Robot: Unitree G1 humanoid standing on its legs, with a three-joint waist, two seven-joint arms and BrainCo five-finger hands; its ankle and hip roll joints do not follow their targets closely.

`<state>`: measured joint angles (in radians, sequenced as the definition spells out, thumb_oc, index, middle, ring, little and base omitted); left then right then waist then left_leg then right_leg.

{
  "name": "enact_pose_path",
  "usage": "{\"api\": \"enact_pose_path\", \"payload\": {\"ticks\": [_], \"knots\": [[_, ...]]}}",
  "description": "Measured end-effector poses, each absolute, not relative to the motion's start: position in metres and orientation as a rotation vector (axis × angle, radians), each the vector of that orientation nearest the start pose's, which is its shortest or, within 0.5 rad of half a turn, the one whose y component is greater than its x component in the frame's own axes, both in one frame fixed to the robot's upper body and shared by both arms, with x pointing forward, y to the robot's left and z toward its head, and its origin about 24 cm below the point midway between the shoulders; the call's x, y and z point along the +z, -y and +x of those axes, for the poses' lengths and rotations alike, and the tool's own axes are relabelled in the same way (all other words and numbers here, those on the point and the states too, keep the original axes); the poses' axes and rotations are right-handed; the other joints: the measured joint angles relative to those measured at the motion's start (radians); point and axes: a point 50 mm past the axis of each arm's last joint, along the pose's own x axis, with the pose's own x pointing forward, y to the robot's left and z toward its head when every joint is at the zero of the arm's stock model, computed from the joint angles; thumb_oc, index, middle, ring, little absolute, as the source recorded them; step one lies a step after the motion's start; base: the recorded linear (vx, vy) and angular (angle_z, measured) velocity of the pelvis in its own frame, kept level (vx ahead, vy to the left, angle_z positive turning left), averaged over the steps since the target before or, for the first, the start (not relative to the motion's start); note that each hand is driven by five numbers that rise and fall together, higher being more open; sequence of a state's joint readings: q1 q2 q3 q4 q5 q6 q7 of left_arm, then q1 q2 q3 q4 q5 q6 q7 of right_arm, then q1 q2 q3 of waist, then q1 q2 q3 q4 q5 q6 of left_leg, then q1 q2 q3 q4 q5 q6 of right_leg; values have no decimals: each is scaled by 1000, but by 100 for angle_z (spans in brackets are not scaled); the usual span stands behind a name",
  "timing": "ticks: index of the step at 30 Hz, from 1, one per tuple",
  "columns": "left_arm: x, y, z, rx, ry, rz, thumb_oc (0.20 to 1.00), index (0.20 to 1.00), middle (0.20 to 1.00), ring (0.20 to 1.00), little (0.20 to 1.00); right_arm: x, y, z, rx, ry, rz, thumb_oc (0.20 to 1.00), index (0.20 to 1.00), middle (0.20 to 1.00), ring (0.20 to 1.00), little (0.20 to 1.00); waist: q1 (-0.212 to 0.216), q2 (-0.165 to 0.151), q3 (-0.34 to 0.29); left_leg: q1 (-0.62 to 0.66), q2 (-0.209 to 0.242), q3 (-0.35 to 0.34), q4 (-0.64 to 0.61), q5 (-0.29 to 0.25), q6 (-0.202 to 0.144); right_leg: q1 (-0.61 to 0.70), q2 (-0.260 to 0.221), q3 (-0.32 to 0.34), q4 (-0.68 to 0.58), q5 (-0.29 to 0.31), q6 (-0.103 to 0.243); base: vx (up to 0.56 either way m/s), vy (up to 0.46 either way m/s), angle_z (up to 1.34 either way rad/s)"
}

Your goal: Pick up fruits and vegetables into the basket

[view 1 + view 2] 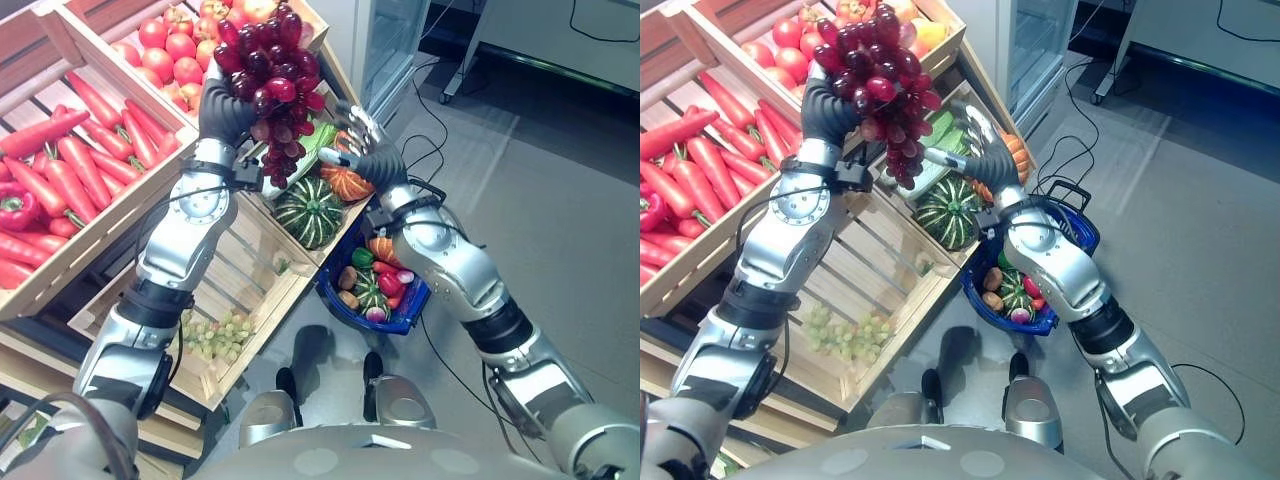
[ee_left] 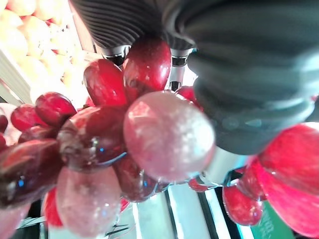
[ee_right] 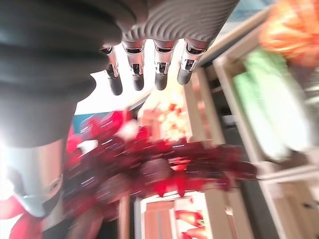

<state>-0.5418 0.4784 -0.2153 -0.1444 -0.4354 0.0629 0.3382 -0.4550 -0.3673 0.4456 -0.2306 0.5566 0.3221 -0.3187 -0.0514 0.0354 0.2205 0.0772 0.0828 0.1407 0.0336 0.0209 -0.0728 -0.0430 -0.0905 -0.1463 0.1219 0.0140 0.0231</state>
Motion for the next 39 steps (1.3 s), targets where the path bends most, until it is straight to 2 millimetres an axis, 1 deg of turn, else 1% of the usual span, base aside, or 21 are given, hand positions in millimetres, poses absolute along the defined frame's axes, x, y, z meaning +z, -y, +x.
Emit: {"api": "enact_pose_path", "payload": {"ticks": [3, 8, 13, 19, 22, 25, 29, 35, 39], "knots": [[215, -150, 311, -53, 502, 4, 200, 200, 200, 200, 200, 139, 78, 293, 355, 48, 21, 1000, 1000, 1000, 1000, 1000, -7, 2, -1, 4, 0, 3, -4, 2, 0, 0, 1, 0, 0, 0, 0, -8, 4, -2], [215, -149, 311, -59, 508, -2, 200, 200, 200, 200, 200, 105, 77, 301, 309, -117, -19, 1000, 1000, 1000, 1000, 1000, -5, 2, -1, 18, 0, 3, -6, 3, 0, 13, 1, -1, -4, 0, 1, 0, 0, 0], [216, -148, 310, -72, 522, -5, 200, 200, 200, 200, 200, 102, 73, 300, 311, -131, -16, 1000, 1000, 1000, 1000, 1000, -3, 2, -1, 18, 0, 2, -7, 2, 0, 14, 0, -1, -7, 0, 1, 0, 0, 0], [216, -145, 310, -113, 521, -2, 200, 200, 200, 200, 200, 104, 66, 298, 340, -119, 11, 1000, 1000, 1000, 1000, 1000, 0, 2, -1, 18, 0, 0, -7, 2, 0, 17, 1, -3, -10, 1, 1, 0, 0, 0], [215, -141, 310, -140, 516, -20, 200, 200, 200, 200, 200, 105, 62, 297, 372, -104, 19, 1000, 1000, 1000, 1000, 1000, 2, 2, -1, 18, 0, -5, -7, 2, 0, 24, 1, -6, -17, 2, 2, 10, -6, 3], [215, -140, 310, -149, 516, -17, 200, 200, 200, 200, 200, 109, 57, 296, 399, -77, 51, 1000, 1000, 1000, 1000, 1000, 2, 2, -1, 23, 1, -7, -7, 2, 0, 31, 1, -7, -19, 2, 2, 10, -6, 3], [215, -141, 310, -127, 518, -13, 200, 200, 200, 200, 200, 119, 56, 295, 404, -15, 96, 1000, 1000, 1000, 1000, 1000, 4, 2, -1, 23, 1, -7, -8, 2, 0, 31, 1, -7, -19, 2, 2, 0, 0, 0], [213, -144, 310, -83, 512, -16, 200, 200, 200, 200, 200, 148, 50, 284, 462, 131, 160, 1000, 1000, 1000, 1000, 1000, 0, 3, -1, 23, 1, -6, -8, 2, 0, 29, 1, -6, -19, 2, 2, 0, 0, 0], [209, -145, 310, -66, 494, -18, 200, 200, 200, 200, 200, 155, 48, 280, 486, 170, 171, 1000, 1000, 1000, 1000, 1000, 1, 3, -1, 23, 1, -7, -8, 2, 0, 29, 0, -6, -18, 2, 2, 0, 0, 0]]}}
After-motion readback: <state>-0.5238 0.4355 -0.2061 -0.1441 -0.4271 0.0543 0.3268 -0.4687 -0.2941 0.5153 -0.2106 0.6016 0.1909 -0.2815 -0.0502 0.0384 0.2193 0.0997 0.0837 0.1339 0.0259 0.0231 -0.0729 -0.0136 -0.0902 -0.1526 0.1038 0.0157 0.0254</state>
